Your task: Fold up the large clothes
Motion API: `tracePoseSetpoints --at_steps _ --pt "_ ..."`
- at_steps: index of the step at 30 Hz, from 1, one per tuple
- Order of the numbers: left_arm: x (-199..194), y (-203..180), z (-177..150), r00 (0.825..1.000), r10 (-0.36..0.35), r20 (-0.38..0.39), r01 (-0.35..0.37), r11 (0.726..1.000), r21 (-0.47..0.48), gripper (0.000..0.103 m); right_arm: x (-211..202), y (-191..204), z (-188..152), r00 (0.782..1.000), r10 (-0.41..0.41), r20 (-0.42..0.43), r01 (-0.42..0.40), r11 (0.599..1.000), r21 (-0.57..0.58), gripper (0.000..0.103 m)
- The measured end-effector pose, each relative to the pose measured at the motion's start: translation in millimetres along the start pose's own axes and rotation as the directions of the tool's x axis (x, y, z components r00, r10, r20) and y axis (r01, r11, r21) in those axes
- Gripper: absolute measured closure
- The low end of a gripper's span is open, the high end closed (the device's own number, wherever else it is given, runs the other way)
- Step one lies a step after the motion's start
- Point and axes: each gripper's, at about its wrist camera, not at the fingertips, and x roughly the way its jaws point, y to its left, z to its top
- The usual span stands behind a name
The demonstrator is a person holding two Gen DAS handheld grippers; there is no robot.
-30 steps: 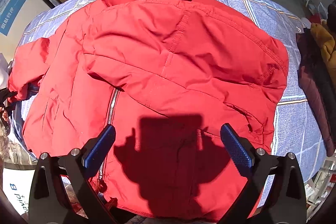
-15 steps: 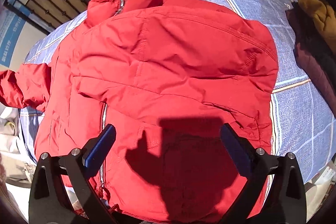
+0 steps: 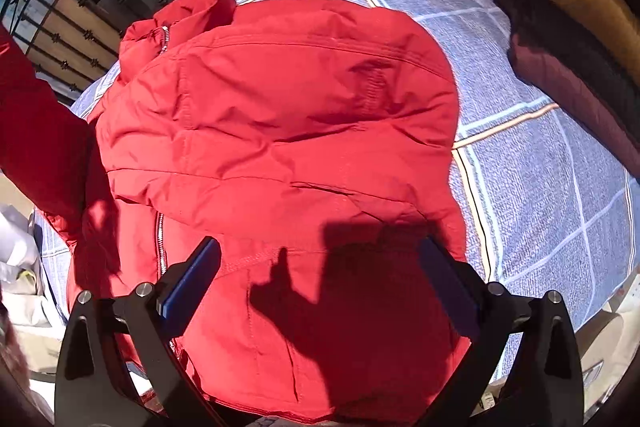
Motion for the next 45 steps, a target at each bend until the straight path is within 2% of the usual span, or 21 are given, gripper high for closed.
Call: tracePoseSetpoints --at_steps 2,5,7,11,12,13,15,16,20,23,25,27,31,33,34,36,38,40,42,44,45 --pt "13 -10 -11 0.999 -0.004 -0.049 0.006 0.999 0.04 0.09 0 -7 -1 1.0 -0.003 -0.006 0.003 1.0 0.013 0.005" --pt "33 -30 -29 0.993 0.028 -0.118 -0.009 0.988 0.154 0.09 1 -11 -1 1.0 -0.002 -0.009 0.002 1.0 0.023 0.005" --pt "50 -37 -33 0.985 0.044 -0.165 -0.01 0.979 0.204 0.089 2 -12 0 1.0 0.002 -0.011 -0.002 1.0 0.028 0.005" --pt "75 -56 -60 0.962 0.115 -0.248 -0.028 0.944 0.33 0.08 2 -9 5 1.0 0.019 -0.009 -0.019 0.999 0.029 0.005" --pt "80 -61 -68 0.955 0.126 -0.267 -0.024 0.935 0.354 0.07 1 -7 6 1.0 0.024 -0.008 -0.023 0.999 0.027 0.005" --pt "82 -60 -74 0.949 0.119 -0.293 -0.004 0.931 0.365 0.049 0 -6 8 1.0 0.029 -0.008 -0.029 0.999 0.025 0.005" --pt "80 -65 -85 0.942 0.062 -0.33 0.062 0.933 0.353 0.024 -2 -5 13 0.998 0.057 -0.007 -0.057 0.998 0.033 0.005" --pt "78 -72 -89 0.94 0.052 -0.336 0.074 0.932 0.353 0.017 -4 -5 16 0.997 0.076 -0.004 -0.076 0.996 0.042 0.005" --pt "61 -100 -96 0.935 -0.032 -0.353 0.17 0.914 0.368 0.015 -13 -8 32 0.986 0.163 0.029 -0.165 0.982 0.094 0.005" --pt "50 -114 -106 0.943 -0.044 -0.33 0.187 0.89 0.416 0.012 -13 -3 46 0.977 0.209 0.029 -0.211 0.972 0.102 0.005" --pt "46 -112 -112 0.951 -0.018 -0.308 0.159 0.884 0.44 0.012 -12 6 54 0.974 0.224 0.03 -0.226 0.97 0.087 0.005" --pt "49 -106 -112 0.957 0.037 -0.289 0.099 0.892 0.44 0.012 -11 22 61 0.968 0.251 0.03 -0.252 0.966 0.056 0.005" --pt "49 -71 -106 0.951 0.169 -0.258 -0.062 0.924 0.378 0.012 -6 62 74 0.96 0.278 0.014 -0.277 0.96 -0.035 0.005" --pt "42 -49 -104 0.946 0.203 -0.252 -0.115 0.938 0.327 0.012 -2 86 78 0.954 0.298 0.004 -0.297 0.951 -0.088 0.006" --pt "38 -38 -103 0.943 0.218 -0.251 -0.139 0.944 0.298 0.012 0 98 81 0.953 0.302 0.009 -0.299 0.947 -0.117 0.012" --pt "29 -15 -100 0.939 0.24 -0.246 -0.18 0.954 0.241 0.012 7 117 89 0.958 0.287 0.013 -0.282 0.946 -0.16 0.018" --pt "20 7 -99 0.935 0.264 -0.236 -0.221 0.956 0.193 0.012 20 125 97 0.959 0.284 -0.009 -0.282 0.947 -0.153 0.028" --pt "13 26 -97 0.929 0.288 -0.233 -0.258 0.954 0.151 0.012 30 125 103 0.947 0.318 -0.045 -0.321 0.941 -0.111 0.065" --pt "9 42 -93 0.92 0.319 -0.227 -0.297 0.947 0.126 0.012 32 126 104 0.945 0.325 -0.044 -0.327 0.937 -0.124 0.075" --pt "5 57 -88 0.92 0.32 -0.224 -0.305 0.947 0.099 0.012 31 129 99 0.965 0.258 -0.041 -0.261 0.945 -0.199 0.079" --pt "4 63 -83 0.921 0.323 -0.22 -0.311 0.946 0.088 0.012 35 127 96 0.982 0.188 -0.034 -0.191 0.954 -0.231 0.079"
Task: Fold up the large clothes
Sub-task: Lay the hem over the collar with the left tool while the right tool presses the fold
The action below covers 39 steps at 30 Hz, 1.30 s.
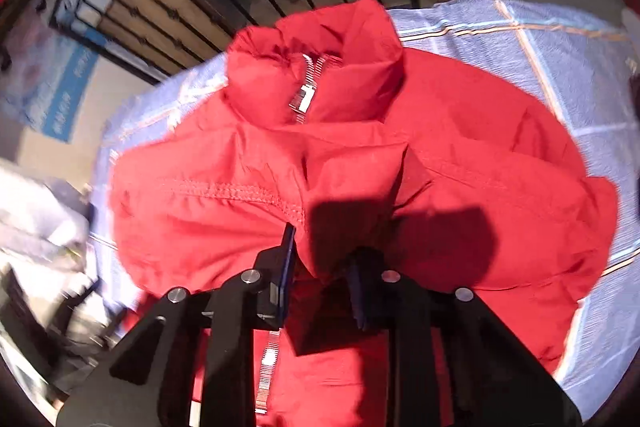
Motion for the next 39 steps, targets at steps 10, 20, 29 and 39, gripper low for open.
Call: tracePoseSetpoints --at_steps 10,20,29,39 --pt "15 -8 45 0.999 0.019 0.044 -0.021 0.999 0.041 0.012 16 -50 -14 0.995 -0.051 -0.086 0.064 0.986 0.156 0.062" --pt "65 -66 57 0.999 -0.026 -0.023 0.028 0.994 0.105 0.007 -39 27 -28 0.993 -0.023 0.119 0.047 0.979 -0.199 0.036" --pt "123 -66 62 0.99 0.007 -0.143 0.011 0.992 0.126 0.005 63 20 -6 0.985 -0.138 -0.104 0.119 0.978 -0.17 0.031" --pt "162 -61 60 0.976 0.038 -0.213 -0.015 0.994 0.108 0.004 114 12 6 0.957 -0.187 -0.223 0.15 0.973 -0.175 0.029"
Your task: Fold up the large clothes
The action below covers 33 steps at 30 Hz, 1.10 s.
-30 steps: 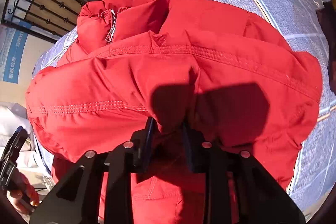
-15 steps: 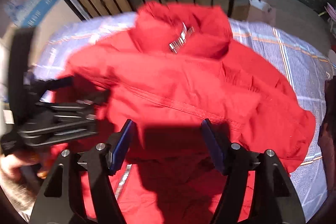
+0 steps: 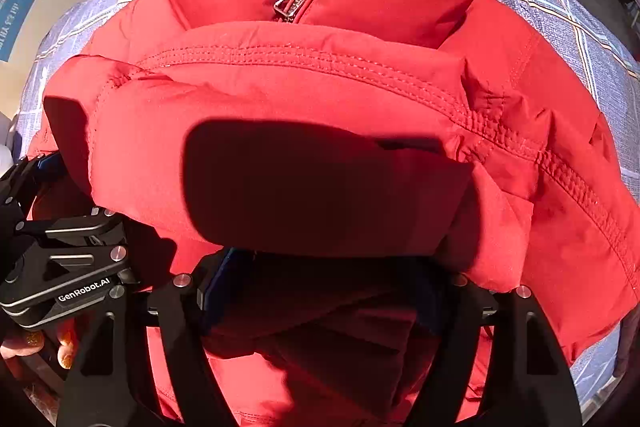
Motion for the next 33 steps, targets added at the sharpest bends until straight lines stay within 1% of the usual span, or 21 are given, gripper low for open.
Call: tracePoseSetpoints --at_steps 4,6,7,9,10,14,15,18,23,27,30,33 --pt "10 5 4 0.999 -0.026 -0.042 0.026 1.0 -0.003 0.004 6 4 5 1.0 -0.025 -0.015 0.025 1.0 0.012 0.029" --pt "15 6 6 0.998 -0.034 -0.061 0.033 0.999 -0.005 0.005 8 4 8 0.999 -0.031 -0.024 0.031 0.999 0.022 0.029" --pt "17 6 7 0.997 -0.031 -0.069 0.031 1.0 0.0 0.004 10 4 9 0.999 -0.025 -0.023 0.026 0.999 0.034 0.028" --pt "21 8 8 0.996 -0.041 -0.075 0.04 0.999 -0.009 0.004 12 -4 15 1.0 0.008 -0.019 -0.007 0.997 0.077 0.024" --pt "22 8 8 0.996 -0.045 -0.078 0.044 0.999 -0.013 0.004 14 -6 17 1.0 0.014 -0.019 -0.012 0.997 0.079 0.024" --pt "26 12 9 0.995 -0.055 -0.084 0.053 0.998 -0.019 0.004 14 -6 21 1.0 0.008 -0.023 -0.005 0.996 0.091 0.023" --pt "26 12 9 0.995 -0.056 -0.079 0.055 0.998 -0.02 0.004 12 -7 15 1.0 0.012 -0.023 -0.01 0.996 0.09 0.023" --pt "26 14 11 0.996 -0.057 -0.072 0.056 0.998 -0.012 0.004 12 -6 14 1.0 0.02 -0.01 -0.019 0.996 0.089 0.022" --pt "8 14 9 0.997 -0.069 -0.034 0.068 0.998 -0.016 0.005 -2 -9 -2 1.0 0.026 -0.008 -0.026 0.997 0.073 0.022" --pt "-16 25 1 0.997 -0.071 0.021 0.072 0.997 -0.038 0.006 -25 -14 -15 0.997 0.051 0.057 -0.057 0.994 0.098 0.022" --pt "-39 39 -11 0.997 -0.036 0.068 0.039 0.998 -0.046 0.006 -49 -17 -33 0.989 0.072 0.125 -0.081 0.995 0.066 0.022" --pt "-57 63 -33 0.995 -0.021 0.096 0.028 0.997 -0.075 0.006 -66 -24 -55 0.987 0.068 0.146 -0.071 0.997 0.019 0.022"
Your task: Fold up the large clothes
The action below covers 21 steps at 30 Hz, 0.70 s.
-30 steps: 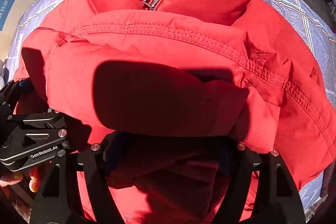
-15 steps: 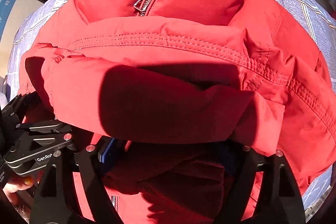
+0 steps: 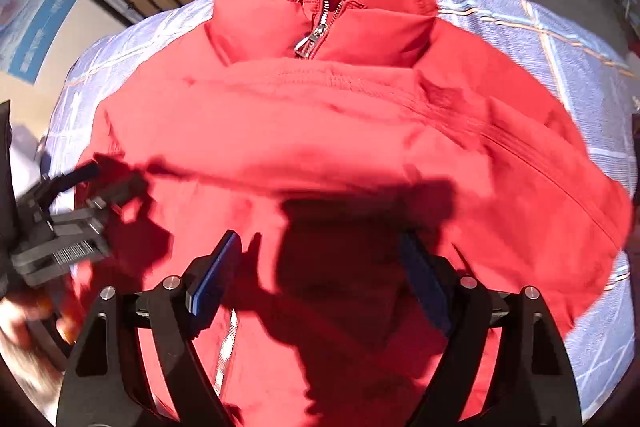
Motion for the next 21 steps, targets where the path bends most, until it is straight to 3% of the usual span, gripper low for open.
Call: tracePoseSetpoints --at_steps 5,11,17,21 --pt "-30 53 -41 0.997 0.078 -0.004 -0.079 0.996 -0.051 0.006 -34 -30 -36 0.999 -0.007 0.048 0.006 1.0 0.021 0.022" --pt "-61 131 -114 0.991 0.128 -0.036 -0.133 0.965 -0.225 0.006 -56 -100 -89 0.997 -0.075 0.025 0.07 0.984 0.163 0.022" --pt "-76 176 -158 0.996 0.076 -0.056 -0.091 0.929 -0.36 0.006 -61 -144 -136 0.996 -0.087 -0.031 0.092 0.951 0.294 0.022" --pt "-79 171 -161 0.998 0.049 -0.044 -0.061 0.942 -0.329 0.006 -63 -155 -158 0.995 -0.089 -0.054 0.102 0.942 0.32 0.022"
